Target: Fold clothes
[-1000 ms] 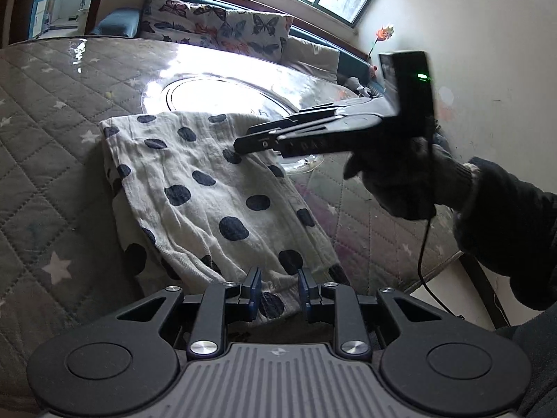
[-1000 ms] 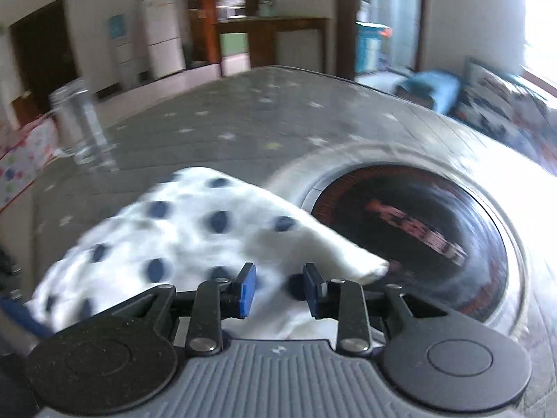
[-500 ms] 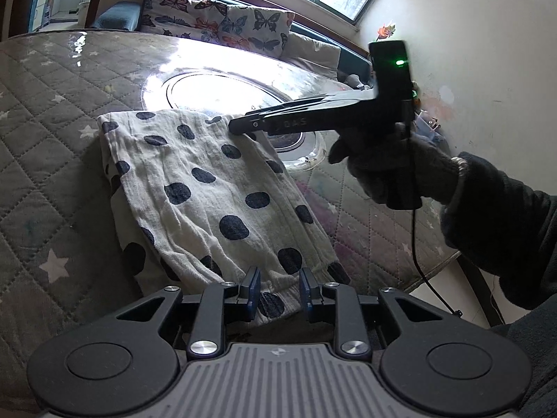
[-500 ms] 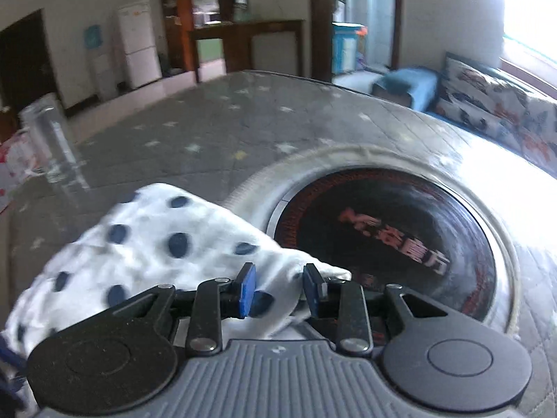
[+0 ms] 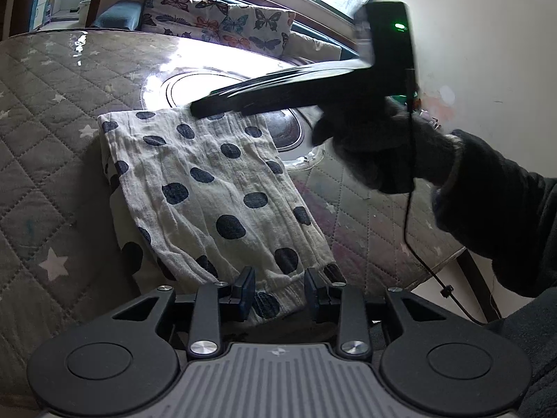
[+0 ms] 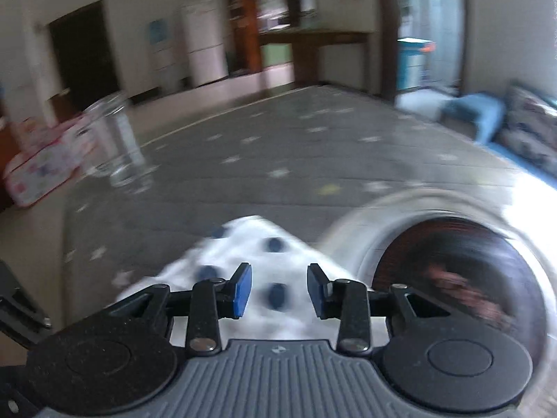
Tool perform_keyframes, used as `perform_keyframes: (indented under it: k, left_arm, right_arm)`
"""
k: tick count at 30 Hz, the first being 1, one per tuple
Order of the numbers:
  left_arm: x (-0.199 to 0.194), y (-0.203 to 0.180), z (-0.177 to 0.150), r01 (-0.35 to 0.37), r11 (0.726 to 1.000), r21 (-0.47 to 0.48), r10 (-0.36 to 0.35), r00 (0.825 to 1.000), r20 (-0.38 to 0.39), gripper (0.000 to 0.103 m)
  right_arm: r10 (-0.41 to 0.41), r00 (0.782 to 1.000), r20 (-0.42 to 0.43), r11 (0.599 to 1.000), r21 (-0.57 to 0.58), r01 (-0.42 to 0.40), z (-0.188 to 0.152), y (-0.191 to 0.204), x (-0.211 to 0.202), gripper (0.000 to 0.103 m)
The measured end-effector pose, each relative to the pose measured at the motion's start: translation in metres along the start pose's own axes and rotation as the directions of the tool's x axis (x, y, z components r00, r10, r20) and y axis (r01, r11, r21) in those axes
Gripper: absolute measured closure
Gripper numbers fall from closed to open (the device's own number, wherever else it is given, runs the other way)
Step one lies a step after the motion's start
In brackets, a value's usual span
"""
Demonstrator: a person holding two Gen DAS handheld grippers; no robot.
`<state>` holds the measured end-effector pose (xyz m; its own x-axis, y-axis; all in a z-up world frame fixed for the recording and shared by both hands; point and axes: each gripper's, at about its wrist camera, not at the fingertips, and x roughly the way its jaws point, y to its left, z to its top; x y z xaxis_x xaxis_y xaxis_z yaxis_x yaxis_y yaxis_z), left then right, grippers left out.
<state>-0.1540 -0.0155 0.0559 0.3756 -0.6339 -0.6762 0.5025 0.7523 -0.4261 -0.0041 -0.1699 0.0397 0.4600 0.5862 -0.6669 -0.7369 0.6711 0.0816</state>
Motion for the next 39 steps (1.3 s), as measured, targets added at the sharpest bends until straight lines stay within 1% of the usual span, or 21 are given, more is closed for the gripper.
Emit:
perform_keyframes:
  k: [2, 4, 5, 6, 7, 8, 10, 12, 13, 14, 17, 20, 21, 24, 29, 33, 34, 36, 38, 39]
  left_arm:
    - [0.0, 0.001, 0.0, -0.001, 1.0, -0.007, 0.001, 1.0, -0.001, 0.069]
    - [0.0, 0.001, 0.0, -0.002, 1.0, -0.009, 0.002, 1.0, -0.001, 0.069]
    - [0.0, 0.0, 0.0, -0.003, 1.0, -0.008, 0.003, 1.0, -0.002, 0.069]
    - [0.0, 0.0, 0.0, -0.004, 1.0, -0.008, 0.004, 1.0, -0.002, 0.069]
    - [0.0, 0.0, 0.0, -0.004, 1.0, -0.008, 0.004, 1.0, -0.002, 0.068]
    - [-0.001, 0.0, 0.0, -0.002, 1.0, -0.011, 0.002, 1.0, -0.001, 0.068]
    - [-0.003, 0.0, 0.0, -0.003, 1.0, -0.013, 0.003, 1.0, 0.005, 0.067]
    - [-0.008, 0.0, -0.001, -0.004, 1.0, -0.022, 0.004, 1.0, 0.017, 0.065]
    - [-0.012, 0.0, -0.001, -0.005, 1.0, -0.029, 0.005, 1.0, 0.026, 0.064]
    - [-0.016, 0.001, -0.002, -0.006, 0.999, -0.036, 0.007, 0.999, 0.035, 0.064]
    - [-0.023, 0.003, -0.007, -0.028, 0.999, -0.045, 0.03, 0.999, 0.037, 0.063]
    - [-0.029, 0.006, -0.012, -0.057, 0.997, -0.05, 0.059, 0.998, 0.031, 0.062]
    - [-0.03, 0.007, -0.014, -0.067, 0.996, -0.052, 0.068, 0.997, 0.029, 0.06]
    - [-0.036, 0.01, -0.02, -0.096, 0.994, -0.057, 0.097, 0.995, 0.023, 0.057]
    - [-0.045, 0.015, -0.029, -0.144, 0.987, -0.065, 0.145, 0.989, 0.012, 0.057]
    - [-0.037, 0.012, -0.035, -0.156, 0.987, -0.047, 0.156, 0.988, -0.003, 0.057]
    - [-0.034, 0.012, -0.036, -0.159, 0.986, -0.041, 0.159, 0.987, -0.006, 0.057]
    - [-0.027, 0.012, -0.037, -0.167, 0.985, -0.038, 0.166, 0.986, -0.016, 0.057]
    - [-0.022, 0.013, -0.036, -0.176, 0.984, -0.032, 0.176, 0.984, -0.021, 0.057]
    - [-0.02, 0.013, -0.036, -0.183, 0.983, -0.026, 0.182, 0.983, -0.021, 0.057]
  right_arm:
    - [0.044, 0.999, -0.03, 0.998, -0.037, -0.046, 0.005, 0.011, 0.02, 0.068]
    - [0.043, 0.998, -0.051, 0.996, -0.078, -0.047, 0.007, 0.019, 0.036, 0.068]
    - [0.031, 0.998, -0.059, 0.994, -0.101, -0.037, 0.009, 0.022, 0.043, 0.068]
    - [0.011, 0.998, -0.06, 0.993, -0.117, -0.018, 0.01, 0.022, 0.049, 0.066]
    - [-0.011, 0.998, -0.058, 0.993, -0.122, 0.004, 0.012, 0.021, 0.055, 0.062]
    - [-0.02, 0.998, -0.056, 0.993, -0.117, 0.013, 0.014, 0.019, 0.057, 0.061]
    - [-0.025, 0.999, -0.035, 0.998, -0.064, 0.023, 0.019, 0.005, 0.057, 0.06]
    - [-0.017, 1.0, -0.026, 1.0, 0.005, 0.017, 0.021, -0.011, 0.052, 0.059]
    - [-0.004, 1.0, -0.03, 0.999, 0.053, 0.005, 0.021, -0.024, 0.047, 0.056]
    - [-0.003, 0.999, -0.034, 0.997, 0.072, 0.005, 0.02, -0.03, 0.044, 0.054]
    - [-0.006, 0.998, -0.056, 0.992, 0.128, 0.013, 0.011, -0.055, 0.027, 0.052]
    - [0.035, 0.998, -0.061, 0.977, 0.212, -0.022, -0.004, -0.079, 0.01, 0.052]
    - [0.046, 0.997, -0.06, 0.971, 0.239, -0.03, -0.008, -0.084, 0.006, 0.051]
    - [0.06, 0.996, -0.059, 0.964, 0.264, -0.042, -0.016, -0.095, 0.002, 0.051]
    - [0.08, 0.994, -0.073, 0.955, 0.29, -0.056, -0.02, -0.102, 0.01, 0.052]
    - [0.08, 0.992, -0.095, 0.956, 0.291, -0.049, -0.022, -0.1, 0.014, 0.056]
    - [0.083, 0.991, -0.1, 0.955, 0.291, -0.051, -0.022, -0.099, 0.014, 0.062]
    - [0.076, 0.991, -0.109, 0.96, 0.278, -0.044, -0.023, -0.095, 0.012, 0.069]
    - [0.059, 0.992, -0.113, 0.966, 0.258, -0.028, -0.023, -0.092, 0.008, 0.08]
    - [0.047, 0.992, -0.116, 0.968, 0.251, -0.016, -0.023, -0.09, 0.006, 0.082]
